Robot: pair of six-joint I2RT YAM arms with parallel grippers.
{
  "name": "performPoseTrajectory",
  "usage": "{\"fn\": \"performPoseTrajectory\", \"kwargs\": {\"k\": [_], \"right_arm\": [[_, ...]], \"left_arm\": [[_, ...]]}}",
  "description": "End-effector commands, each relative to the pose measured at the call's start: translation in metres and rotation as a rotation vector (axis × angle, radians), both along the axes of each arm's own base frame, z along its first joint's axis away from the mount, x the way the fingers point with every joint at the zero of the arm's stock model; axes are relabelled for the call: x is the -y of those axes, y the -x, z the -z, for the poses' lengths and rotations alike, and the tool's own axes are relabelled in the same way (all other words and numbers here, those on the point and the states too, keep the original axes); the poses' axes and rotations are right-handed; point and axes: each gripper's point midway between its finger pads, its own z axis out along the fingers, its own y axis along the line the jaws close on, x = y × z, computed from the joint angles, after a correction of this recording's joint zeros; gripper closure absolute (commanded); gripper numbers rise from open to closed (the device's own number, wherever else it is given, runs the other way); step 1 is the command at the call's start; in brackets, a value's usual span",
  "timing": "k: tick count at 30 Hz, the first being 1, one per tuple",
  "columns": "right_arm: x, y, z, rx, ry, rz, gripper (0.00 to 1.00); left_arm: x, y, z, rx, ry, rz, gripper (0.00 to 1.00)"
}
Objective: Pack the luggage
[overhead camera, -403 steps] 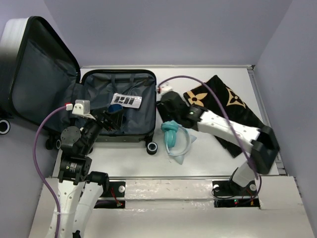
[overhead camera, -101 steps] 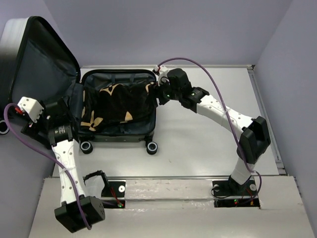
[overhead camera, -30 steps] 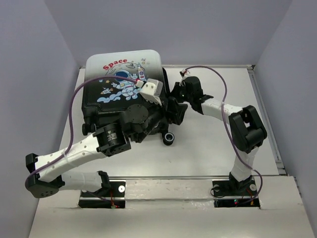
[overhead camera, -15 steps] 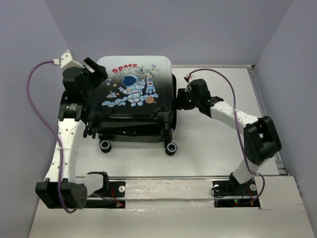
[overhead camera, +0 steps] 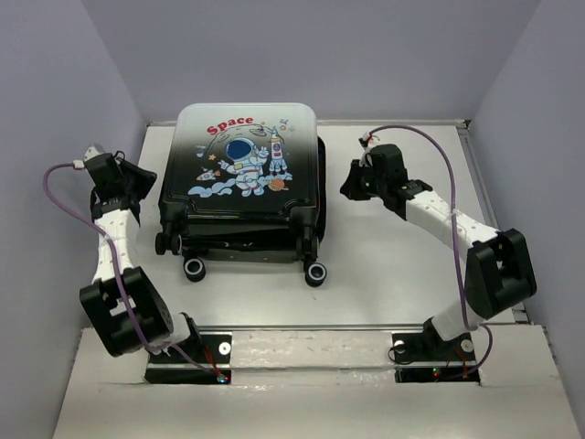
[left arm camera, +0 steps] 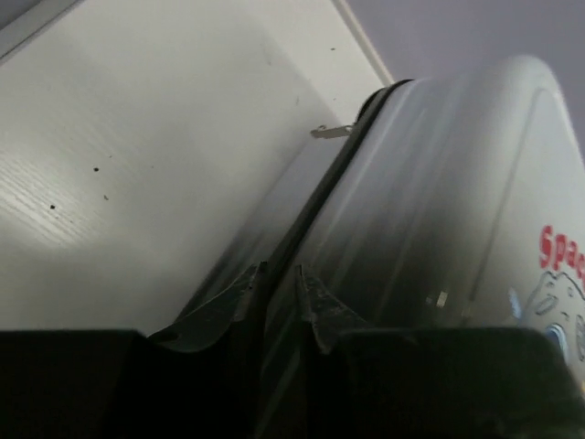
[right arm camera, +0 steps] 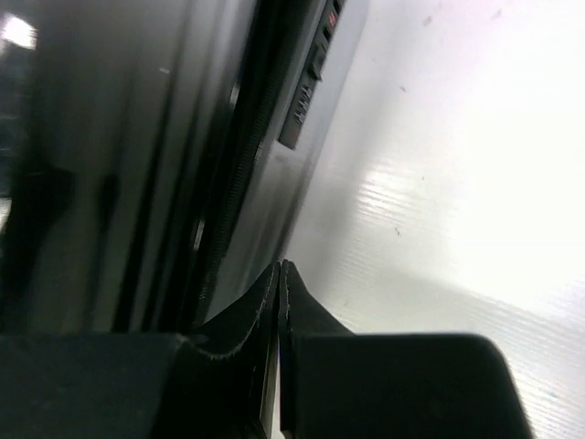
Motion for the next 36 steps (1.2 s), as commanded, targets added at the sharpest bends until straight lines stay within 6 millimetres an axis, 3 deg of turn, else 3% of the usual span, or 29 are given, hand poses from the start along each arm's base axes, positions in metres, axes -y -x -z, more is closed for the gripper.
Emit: {"fn": "performPoseTrajectory", "kwargs": {"k": [1,2,6,10,12,13,15,16,17,18,19,20,21,22,23,24,25,26,27,28,29,30,31,33,34,36], "right_arm": [[-0.011,-0.014,0.005,-0.009,-0.018,-0.004,0.93],[-0.013,-0.018,0.015,-0.035,-0.014,-0.003,0.93],[-0.026,-0.034,0.013,-0.056,-0.044,-0.012,0.93],[-0.042,-0.048,0.042,-0.120,-0.024,-0.032,0.93],[-0.056,-0.049,0.045,-0.126,-0.029,-0.061,0.93],[-0.060,-0.052,0.052,-0.139,-0.033,-0.073,0.93],[-0.076,-0.063,0.038,-0.108,-0.059,-0.112,0.93],[-0.085,-0.063,0.046,-0.131,-0.076,-0.156,0.93],[-0.093,-0.067,0.044,-0.125,-0.089,-0.192,0.93],[-0.106,-0.076,0.021,-0.088,-0.129,-0.241,0.93],[-0.109,-0.083,0.017,-0.077,-0.126,-0.245,0.93],[-0.115,-0.083,0.033,-0.128,-0.117,-0.286,0.93],[-0.126,-0.097,0.002,-0.064,-0.141,-0.315,0.93],[-0.130,-0.102,-0.003,-0.058,-0.142,-0.332,0.93],[-0.130,-0.103,-0.003,-0.081,-0.124,-0.343,0.93],[-0.132,-0.108,-0.009,-0.073,-0.120,-0.349,0.91],[-0.135,-0.114,-0.002,-0.080,-0.110,-0.350,0.90],[-0.137,-0.125,-0.028,-0.020,-0.115,-0.341,0.86],[-0.130,-0.129,-0.030,-0.024,-0.102,-0.324,0.72],[-0.124,-0.134,-0.039,-0.006,-0.100,-0.304,0.64],[-0.106,-0.146,-0.046,0.004,-0.091,-0.242,0.50],[-0.095,-0.148,-0.063,0.028,-0.093,-0.210,0.43],[-0.083,-0.151,-0.070,0.036,-0.088,-0.179,0.37],[-0.050,-0.160,-0.075,0.050,-0.049,-0.088,0.27],[-0.036,-0.159,-0.096,0.092,-0.035,-0.047,0.25],[-0.015,-0.157,-0.105,0.111,0.004,-0.003,0.24]], "left_arm": [[-0.012,-0.010,0.027,-0.047,-0.010,-0.005,0.75],[-0.009,-0.012,0.042,-0.080,0.012,0.014,0.79],[0.016,-0.007,0.076,-0.150,0.057,0.084,0.86],[0.058,0.015,0.107,-0.204,0.066,0.166,0.90],[0.076,0.024,0.107,-0.175,0.082,0.207,0.91],[0.083,0.035,0.120,-0.187,0.093,0.215,0.91],[0.099,0.044,0.119,-0.168,0.087,0.238,0.92],[0.108,0.053,0.128,-0.181,0.090,0.253,0.93],[0.117,0.058,0.125,-0.166,0.083,0.268,0.93],[0.136,0.069,0.133,-0.180,0.086,0.303,0.94],[0.147,0.068,0.125,-0.154,0.080,0.323,0.94],[0.157,0.079,0.127,-0.146,0.081,0.340,0.94],[0.167,0.084,0.126,-0.140,0.094,0.347,0.94],[0.189,0.099,0.135,-0.158,0.102,0.405,0.94],[0.197,0.106,0.136,-0.153,0.111,0.418,0.94],[0.205,0.111,0.126,-0.114,0.114,0.433,0.94],[0.210,0.116,0.126,-0.103,0.112,0.434,0.94],[0.226,0.129,0.128,-0.109,0.128,0.475,0.94],[0.226,0.130,0.115,-0.061,0.109,0.458,0.94],[0.226,0.132,0.110,-0.051,0.094,0.451,0.94],[0.228,0.139,0.094,-0.024,0.069,0.466,0.94],[0.211,0.141,0.091,-0.035,0.013,0.394,0.94],[0.203,0.140,0.077,-0.001,-0.013,0.367,0.93],[0.181,0.138,0.015,0.148,-0.081,0.287,0.83],[0.173,0.141,-0.020,0.204,-0.100,0.256,0.75],[0.160,0.144,-0.058,0.271,-0.164,0.220,0.65]]}}
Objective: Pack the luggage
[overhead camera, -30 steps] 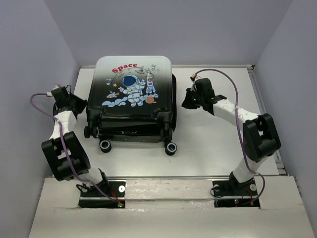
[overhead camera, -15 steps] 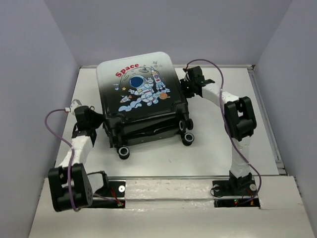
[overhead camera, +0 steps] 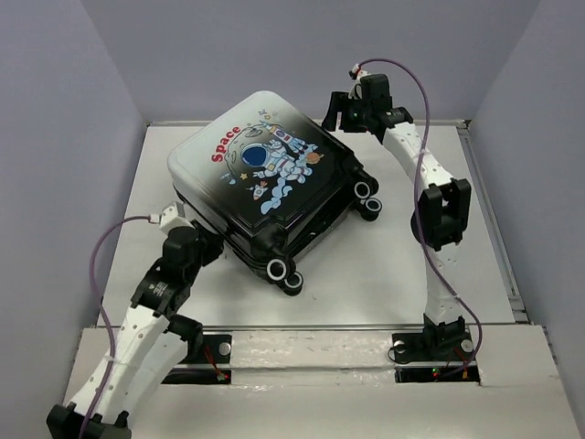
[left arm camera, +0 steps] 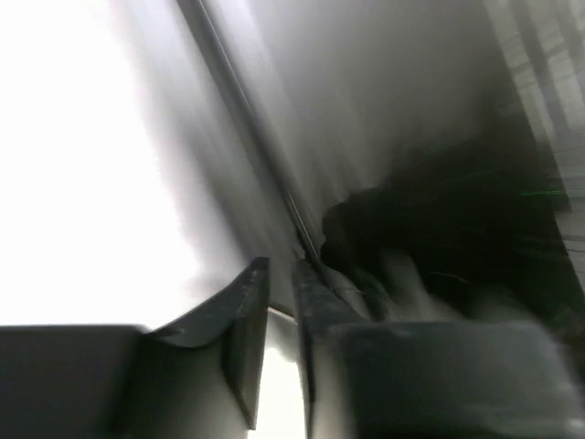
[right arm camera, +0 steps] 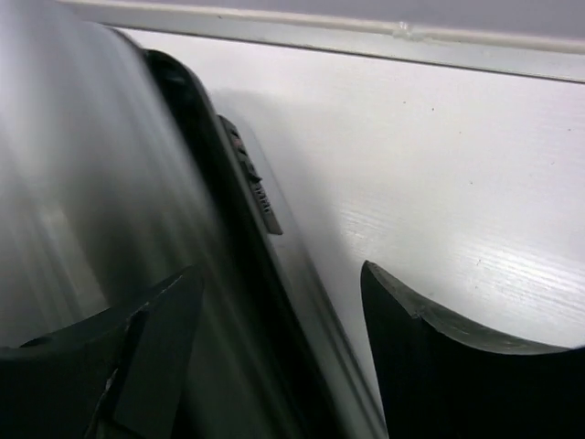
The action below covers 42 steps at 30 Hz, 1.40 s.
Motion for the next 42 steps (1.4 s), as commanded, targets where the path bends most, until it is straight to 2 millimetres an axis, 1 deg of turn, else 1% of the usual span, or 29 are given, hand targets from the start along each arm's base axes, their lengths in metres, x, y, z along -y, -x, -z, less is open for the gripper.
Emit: {"fn": "performPoseTrajectory", "kwargs": {"k": [1,2,4,5,6,7,8,9,10,11,12,13,14,16,17,18,19,20,21,22,23,24,27,29,31,32,33,38,42], "right_arm": [[0.012,0.041,-0.086,0.090,-0.006,0.000,0.24],[0.022,0.053,-0.100,0.115,0.014,0.020,0.27],[0.026,0.070,-0.108,0.127,0.009,0.015,0.37],[0.027,0.076,-0.115,0.151,-0.009,0.017,0.63],[0.033,0.098,-0.146,0.214,-0.041,0.020,0.81],[0.029,0.117,-0.108,0.145,-0.031,-0.002,0.92],[0.023,0.132,-0.107,0.156,-0.049,-0.025,0.93],[0.011,0.165,-0.097,0.160,-0.064,-0.061,0.93],[0.016,0.176,-0.090,0.160,-0.067,-0.056,0.93],[-0.006,0.198,-0.086,0.178,-0.068,-0.107,0.93],[-0.010,0.220,-0.092,0.206,-0.075,-0.120,0.93],[-0.019,0.244,-0.052,0.145,-0.037,-0.142,0.93],[-0.025,0.256,-0.048,0.150,-0.065,-0.152,0.93],[-0.026,0.279,-0.034,0.143,-0.084,-0.162,0.93],[-0.025,0.297,-0.026,0.137,-0.104,-0.181,0.93],[-0.024,0.306,-0.022,0.133,-0.107,-0.197,0.93],[-0.020,0.311,-0.020,0.136,-0.106,-0.195,0.93],[-0.016,0.315,-0.021,0.142,-0.115,-0.193,0.93],[-0.017,0.323,-0.010,0.124,-0.105,-0.211,0.93],[-0.017,0.324,-0.005,0.113,-0.099,-0.214,0.93],[-0.017,0.322,0.007,0.088,-0.081,-0.208,0.93],[-0.017,0.321,0.014,0.069,-0.072,-0.201,0.93],[-0.017,0.312,0.038,0.029,-0.047,-0.158,0.93],[-0.016,0.304,0.040,0.032,-0.055,-0.112,0.93],[-0.016,0.299,0.049,0.009,-0.043,-0.082,0.93],[-0.016,0.289,0.044,0.038,-0.051,-0.047,0.93],[-0.017,0.286,0.050,0.023,-0.047,-0.033,0.93],[-0.019,0.267,0.047,0.035,-0.045,0.034,0.93],[-0.016,0.253,0.046,0.048,-0.036,0.086,0.93]], "left_arm": [[-0.024,-0.018,-0.165,0.411,-0.006,-0.103,0.62],[-0.022,-0.023,-0.194,0.450,-0.029,-0.081,0.57],[-0.014,-0.034,-0.217,0.479,-0.042,-0.053,0.56],[-0.010,-0.039,-0.237,0.511,-0.040,-0.039,0.54],[-0.001,-0.057,-0.231,0.474,-0.062,-0.011,0.54],[0.002,-0.066,-0.239,0.485,-0.073,-0.009,0.53],[0.003,-0.073,-0.260,0.518,-0.067,-0.014,0.52],[0.005,-0.091,-0.274,0.529,-0.070,-0.005,0.50],[0.014,-0.101,-0.262,0.495,-0.072,0.028,0.50],[0.004,-0.112,-0.284,0.530,-0.070,0.005,0.47],[0.010,-0.134,-0.274,0.488,-0.071,0.048,0.47],[0.005,-0.144,-0.291,0.513,-0.059,0.049,0.47],[-0.018,-0.174,-0.273,0.453,-0.069,0.005,0.46],[-0.026,-0.196,-0.265,0.415,-0.023,0.060,0.47],[-0.053,-0.221,-0.261,0.390,-0.026,0.012,0.46],[-0.066,-0.231,-0.255,0.359,-0.027,-0.011,0.46],[-0.077,-0.241,-0.254,0.352,-0.030,-0.032,0.46],[-0.088,-0.251,-0.265,0.375,-0.034,-0.046,0.45],[-0.105,-0.269,-0.237,0.302,-0.019,-0.057,0.45],[-0.114,-0.278,-0.230,0.274,-0.021,-0.066,0.44],[-0.122,-0.289,-0.247,0.299,-0.033,-0.071,0.44],[-0.130,-0.309,-0.212,0.220,-0.028,-0.074,0.44],[-0.142,-0.333,-0.176,0.123,-0.030,-0.030,0.44],[-0.145,-0.351,-0.157,0.094,-0.028,-0.004,0.44],[-0.141,-0.356,-0.137,0.049,-0.007,0.031,0.43],[-0.138,-0.361,-0.132,0.046,0.006,0.047,0.43],[-0.134,-0.365,-0.110,0.008,0.036,0.071,0.43],[-0.109,-0.360,-0.046,-0.105,0.026,0.130,0.43],[-0.092,-0.340,-0.021,-0.151,0.027,0.161,0.43]]}}
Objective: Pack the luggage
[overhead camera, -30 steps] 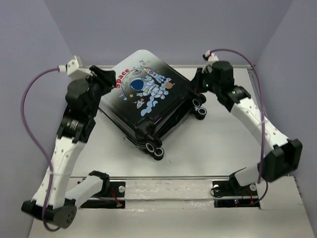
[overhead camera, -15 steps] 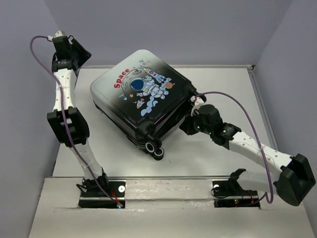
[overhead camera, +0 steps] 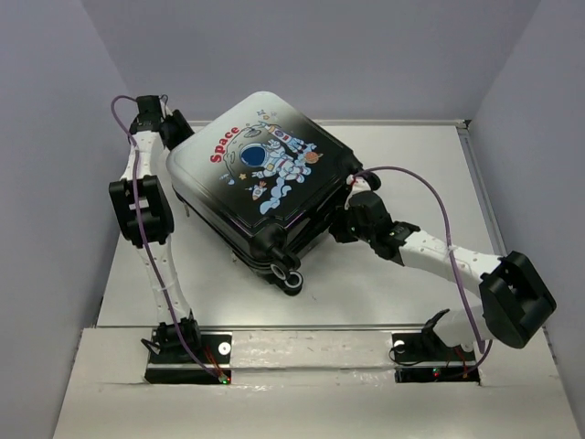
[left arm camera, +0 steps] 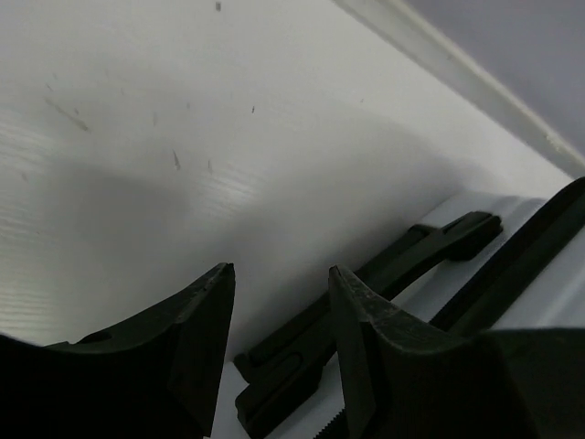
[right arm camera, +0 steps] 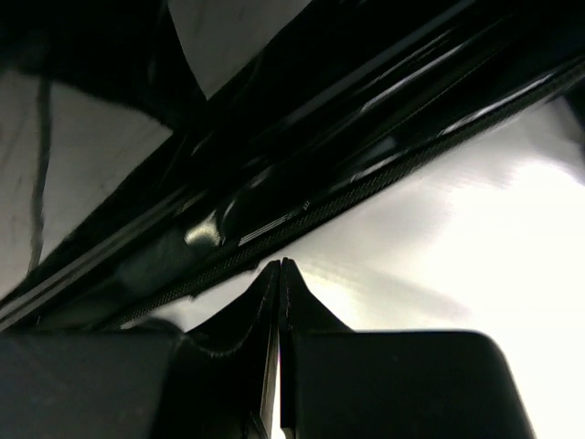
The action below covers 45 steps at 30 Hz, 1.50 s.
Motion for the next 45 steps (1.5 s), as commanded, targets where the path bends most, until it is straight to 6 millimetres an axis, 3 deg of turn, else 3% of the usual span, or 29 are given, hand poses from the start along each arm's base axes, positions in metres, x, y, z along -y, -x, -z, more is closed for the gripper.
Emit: {"fn": "performPoseTrajectory", "kwargs": {"k": [1,4,5,7,9,10,11,12,13,15,16,17,18,20,22,23,24,27,29,34,35,37,38,39,40,41,42,44,45], "right_arm": [[-0.001,-0.043,-0.041,0.134,-0.063,0.122,0.93],[0.007,-0.063,-0.043,0.144,-0.069,0.153,0.93],[0.005,-0.069,-0.047,0.156,-0.083,0.151,0.93],[0.003,-0.086,-0.054,0.173,-0.092,0.137,0.93],[-0.006,-0.094,-0.060,0.176,-0.107,0.089,0.93],[-0.014,-0.099,-0.055,0.172,-0.094,0.054,0.93],[-0.025,-0.108,-0.073,0.195,-0.132,0.004,0.93],[-0.027,-0.115,-0.079,0.202,-0.139,-0.017,0.93],[-0.037,-0.119,-0.071,0.179,-0.143,-0.050,0.93],[-0.058,-0.132,-0.102,0.193,-0.203,-0.134,0.93],[-0.064,-0.139,-0.112,0.192,-0.223,-0.162,0.93],[-0.075,-0.148,-0.100,0.154,-0.220,-0.190,0.93],[-0.085,-0.158,-0.136,0.179,-0.249,-0.239,0.93],[-0.094,-0.175,-0.151,0.160,-0.275,-0.282,0.92],[-0.102,-0.197,-0.171,0.125,-0.339,-0.336,0.81],[-0.103,-0.204,-0.146,0.028,-0.347,-0.347,0.61],[-0.100,-0.215,-0.185,0.087,-0.379,-0.344,0.51],[-0.072,-0.235,-0.193,0.085,-0.362,-0.290,0.28],[-0.051,-0.241,-0.194,0.091,-0.335,-0.250,0.24],[-0.018,-0.216,-0.203,0.163,-0.198,-0.238,0.27],[-0.010,-0.194,-0.208,0.178,-0.185,-0.239,0.31],[0.002,-0.172,-0.213,0.224,-0.170,-0.227,0.50],[0.012,-0.142,-0.252,0.318,-0.191,-0.233,0.59],[0.017,-0.128,-0.222,0.287,-0.187,-0.224,0.78],[0.021,-0.111,-0.220,0.288,-0.209,-0.214,0.87],[0.023,-0.076,-0.257,0.419,-0.252,-0.249,0.93],[0.023,-0.054,-0.204,0.326,-0.247,-0.258,0.93],[0.012,-0.013,-0.179,0.307,-0.266,-0.304,0.93],[0.016,0.009,-0.183,0.355,-0.279,-0.310,0.93]], "left_arm": [[0.036,0.026,-0.002,0.008,0.003,0.104,0.43],[0.047,0.046,0.009,0.016,0.026,0.107,0.44],[0.051,0.065,0.033,-0.041,0.044,0.108,0.44],[0.055,0.078,0.025,-0.003,0.049,0.096,0.45],[0.061,0.110,0.049,-0.069,0.066,0.094,0.46],[0.062,0.117,0.035,-0.029,0.058,0.091,0.46],[0.069,0.142,0.054,-0.081,0.067,0.094,0.46],[0.072,0.153,0.036,-0.043,0.059,0.098,0.46],[0.076,0.163,0.037,-0.037,0.058,0.098,0.46],[0.088,0.201,0.051,-0.073,0.092,0.107,0.46],[0.096,0.213,0.031,-0.020,0.102,0.122,0.46],[0.101,0.222,0.025,0.015,0.110,0.125,0.46],[0.113,0.247,0.023,0.031,0.133,0.142,0.46],[0.124,0.270,0.019,0.048,0.156,0.151,0.46],[0.145,0.302,0.015,0.080,0.198,0.170,0.46],[0.152,0.318,0.010,0.115,0.219,0.182,0.46],[0.157,0.324,0.005,0.129,0.253,0.173,0.45],[0.162,0.341,-0.012,0.198,0.261,0.179,0.45],[0.161,0.344,-0.024,0.234,0.248,0.176,0.45],[0.161,0.345,-0.044,0.282,0.222,0.197,0.45],[0.162,0.343,-0.048,0.297,0.216,0.208,0.45],[0.163,0.341,-0.048,0.300,0.195,0.214,0.47],[0.162,0.339,-0.049,0.307,0.187,0.218,0.49],[0.162,0.338,-0.049,0.310,0.171,0.228,0.51],[0.162,0.338,-0.050,0.315,0.166,0.231,0.61],[0.164,0.339,-0.052,0.324,0.170,0.240,0.67],[0.168,0.342,-0.054,0.338,0.173,0.273,0.72],[0.172,0.349,-0.051,0.328,0.166,0.305,0.81],[0.175,0.355,-0.049,0.327,0.167,0.324,0.83]]}}
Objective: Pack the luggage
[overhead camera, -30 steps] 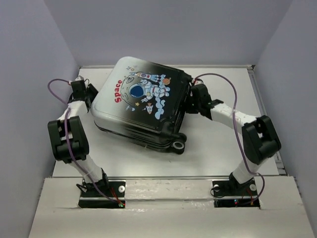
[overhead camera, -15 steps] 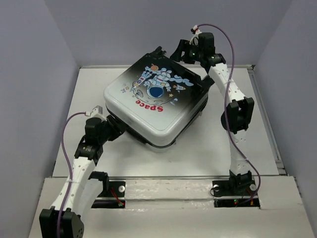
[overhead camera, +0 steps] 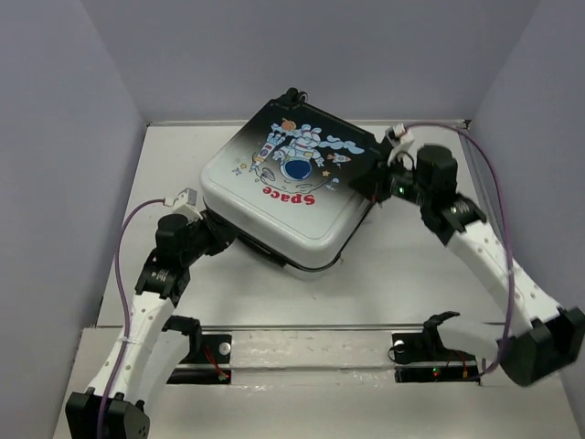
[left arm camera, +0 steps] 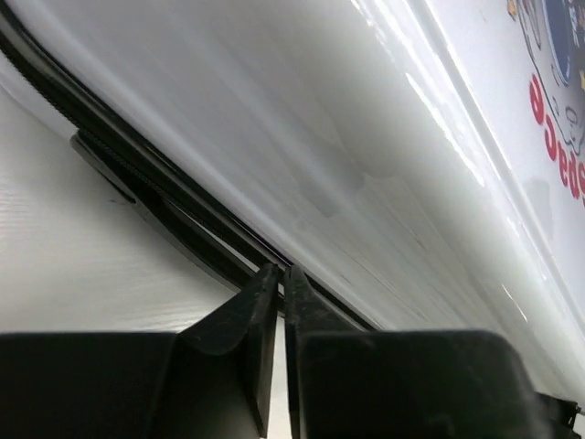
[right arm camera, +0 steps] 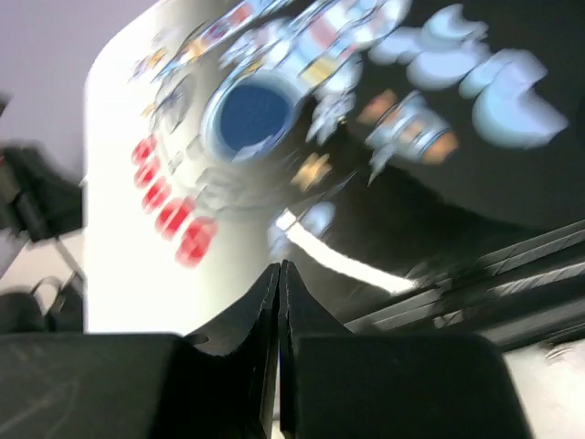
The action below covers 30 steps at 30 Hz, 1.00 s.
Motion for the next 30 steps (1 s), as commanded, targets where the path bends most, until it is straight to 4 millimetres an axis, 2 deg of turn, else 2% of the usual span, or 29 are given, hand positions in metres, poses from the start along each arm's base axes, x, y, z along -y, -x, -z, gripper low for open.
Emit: {"fn": "performPoseTrajectory", "kwargs": {"k": [1,4,6,7,8,10,11,12,14,15,16,18,19,21,25,27,30], "right_arm": [[-0.013,0.076,0.054,0.037,-0.033,-0.076,0.93],[-0.011,0.116,0.082,0.011,-0.044,-0.098,0.93],[-0.003,0.126,0.086,-0.008,-0.059,-0.079,0.93],[-0.002,0.131,0.093,-0.025,-0.052,-0.074,0.93],[0.002,0.134,0.109,-0.062,-0.034,-0.057,0.93],[0.004,0.138,0.118,-0.076,-0.031,-0.056,0.91],[0.006,0.139,0.121,-0.082,-0.030,-0.051,0.87],[0.007,0.139,0.129,-0.085,-0.020,-0.048,0.74],[0.008,0.137,0.135,-0.084,-0.013,-0.039,0.63],[0.008,0.139,0.144,-0.098,-0.008,-0.041,0.56],[0.005,0.142,0.148,-0.105,-0.011,-0.055,0.54],[0.000,0.141,0.150,-0.083,-0.036,-0.080,0.53],[0.000,0.142,0.160,-0.100,-0.034,-0.075,0.53],[-0.003,0.136,0.159,-0.086,-0.041,-0.077,0.51],[-0.011,0.126,0.152,0.018,-0.059,-0.100,0.50],[-0.015,0.126,0.153,0.036,-0.063,-0.128,0.50],[-0.022,0.122,0.157,0.093,-0.077,-0.165,0.50]], "left_arm": [[0.018,0.016,-0.017,0.066,0.000,0.123,0.85],[0.048,0.040,-0.016,0.046,0.036,0.239,0.91],[0.059,0.046,-0.012,0.023,0.031,0.269,0.92],[0.066,0.050,-0.010,0.015,0.023,0.287,0.92],[0.083,0.063,-0.006,-0.013,0.020,0.353,0.92],[0.096,0.070,0.000,-0.027,0.000,0.372,0.92],[0.105,0.074,-0.001,-0.023,0.003,0.389,0.92],[0.116,0.083,0.007,-0.046,-0.007,0.422,0.92],[0.127,0.086,0.007,-0.040,0.002,0.448,0.92],[0.132,0.087,0.014,-0.057,-0.007,0.462,0.91],[0.140,0.092,0.014,-0.055,0.000,0.488,0.91],[0.148,0.091,0.014,-0.049,0.003,0.500,0.89],[0.151,0.089,0.019,-0.059,-0.004,0.504,0.89],[0.161,0.082,0.013,-0.026,0.006,0.511,0.87],[0.165,0.066,0.004,0.009,-0.019,0.474,0.87],[0.167,0.060,-0.004,0.026,-0.019,0.462,0.86],[0.171,0.058,-0.004,0.027,-0.030,0.474,0.86]]}}
